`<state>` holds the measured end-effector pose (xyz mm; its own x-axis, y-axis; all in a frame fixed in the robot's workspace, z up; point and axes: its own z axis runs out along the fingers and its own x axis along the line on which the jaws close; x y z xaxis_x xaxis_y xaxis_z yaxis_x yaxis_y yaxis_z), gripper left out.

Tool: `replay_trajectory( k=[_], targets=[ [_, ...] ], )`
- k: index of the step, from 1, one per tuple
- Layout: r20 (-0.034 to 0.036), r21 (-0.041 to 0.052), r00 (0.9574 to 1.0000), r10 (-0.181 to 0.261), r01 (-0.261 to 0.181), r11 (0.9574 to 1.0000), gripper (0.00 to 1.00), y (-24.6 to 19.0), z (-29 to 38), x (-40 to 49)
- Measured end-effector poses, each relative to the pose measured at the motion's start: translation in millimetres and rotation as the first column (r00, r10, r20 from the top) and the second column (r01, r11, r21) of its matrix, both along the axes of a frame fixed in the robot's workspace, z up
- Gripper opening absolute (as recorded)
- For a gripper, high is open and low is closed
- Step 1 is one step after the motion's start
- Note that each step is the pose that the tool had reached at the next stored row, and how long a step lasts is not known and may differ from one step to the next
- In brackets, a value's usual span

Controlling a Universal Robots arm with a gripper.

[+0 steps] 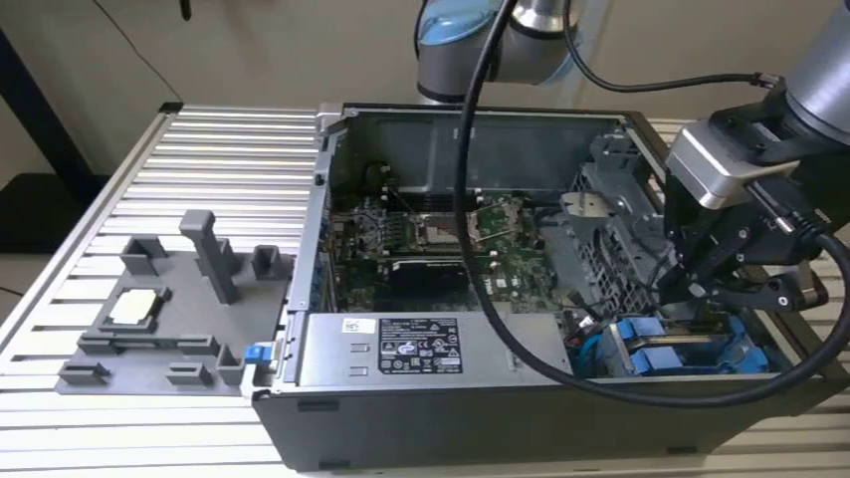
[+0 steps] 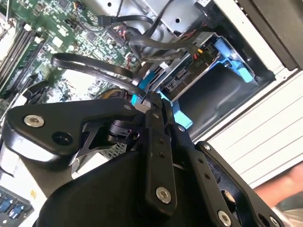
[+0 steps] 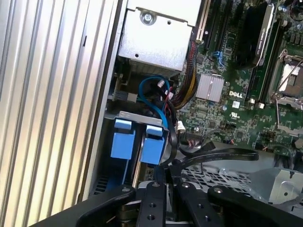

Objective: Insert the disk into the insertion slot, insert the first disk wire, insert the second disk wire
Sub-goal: 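Insert the second disk wire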

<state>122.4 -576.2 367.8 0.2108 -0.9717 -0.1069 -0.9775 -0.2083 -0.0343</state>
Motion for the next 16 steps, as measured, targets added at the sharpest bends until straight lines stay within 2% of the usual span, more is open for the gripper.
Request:
replay_trajectory(
  k=[2,7,10,16],
  targets=[
    [-0.0003,-0.0040,1.0000,-0.001,0.001,1.0000,0.15,-0.1,-1.1,2.8],
    [-0.0004,-0.0042,1.0000,-0.007,0.007,1.0000,0.15,-0.4,-4.3,10.9],
    [-0.0003,-0.0027,0.9998,-0.020,0.020,0.9998,0.15,-0.9,-6.7,12.1],
    [-0.0005,-0.0025,0.9997,-0.025,0.025,0.9997,0.15,-2.1,-6.9,12.7]
  ],
)
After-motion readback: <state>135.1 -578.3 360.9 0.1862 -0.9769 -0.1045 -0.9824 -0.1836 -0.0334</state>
